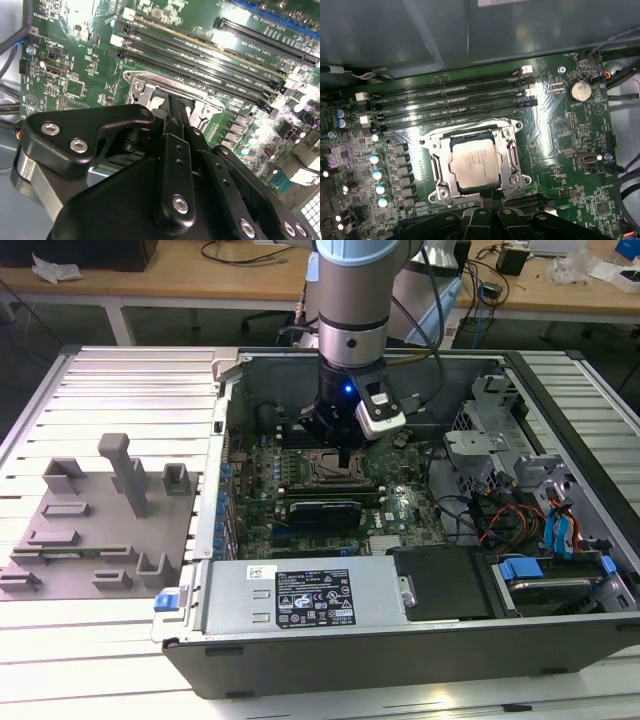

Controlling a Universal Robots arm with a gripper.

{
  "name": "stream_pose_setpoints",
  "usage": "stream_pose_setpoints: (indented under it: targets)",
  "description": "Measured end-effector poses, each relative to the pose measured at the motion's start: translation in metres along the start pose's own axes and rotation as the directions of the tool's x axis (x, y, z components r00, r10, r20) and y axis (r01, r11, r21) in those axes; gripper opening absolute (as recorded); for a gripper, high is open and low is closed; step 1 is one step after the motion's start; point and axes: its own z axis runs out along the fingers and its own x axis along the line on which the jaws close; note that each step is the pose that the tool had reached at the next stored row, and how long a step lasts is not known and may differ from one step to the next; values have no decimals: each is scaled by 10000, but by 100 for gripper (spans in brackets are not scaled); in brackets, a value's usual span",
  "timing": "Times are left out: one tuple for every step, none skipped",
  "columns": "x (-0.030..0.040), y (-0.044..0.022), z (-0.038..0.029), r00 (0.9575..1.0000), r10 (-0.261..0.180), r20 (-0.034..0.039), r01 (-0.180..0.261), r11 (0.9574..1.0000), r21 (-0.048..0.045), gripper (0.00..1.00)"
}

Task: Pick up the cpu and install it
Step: 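Install the second cpu locking lever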

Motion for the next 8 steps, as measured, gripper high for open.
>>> stream_pose_setpoints:
  targets:
    - [-6,-9,1,10000,0,-5,0,10000,5,11]
    - [-14,-19,1,10000,-1,-13,1,10000,11,11]
    - [-21,-28,2,10000,-2,-18,2,10000,14,11]
    - [-31,-44,3,10000,-2,-28,2,10000,18,11]
    - [-36,-53,4,10000,-3,-32,3,10000,21,11]
    - [-41,-65,4,10000,-4,-39,4,10000,23,11]
    - [-46,-77,5,10000,-3,-44,3,10000,25,11]
    - [-52,-102,6,10000,-3,-49,3,10000,26,11]
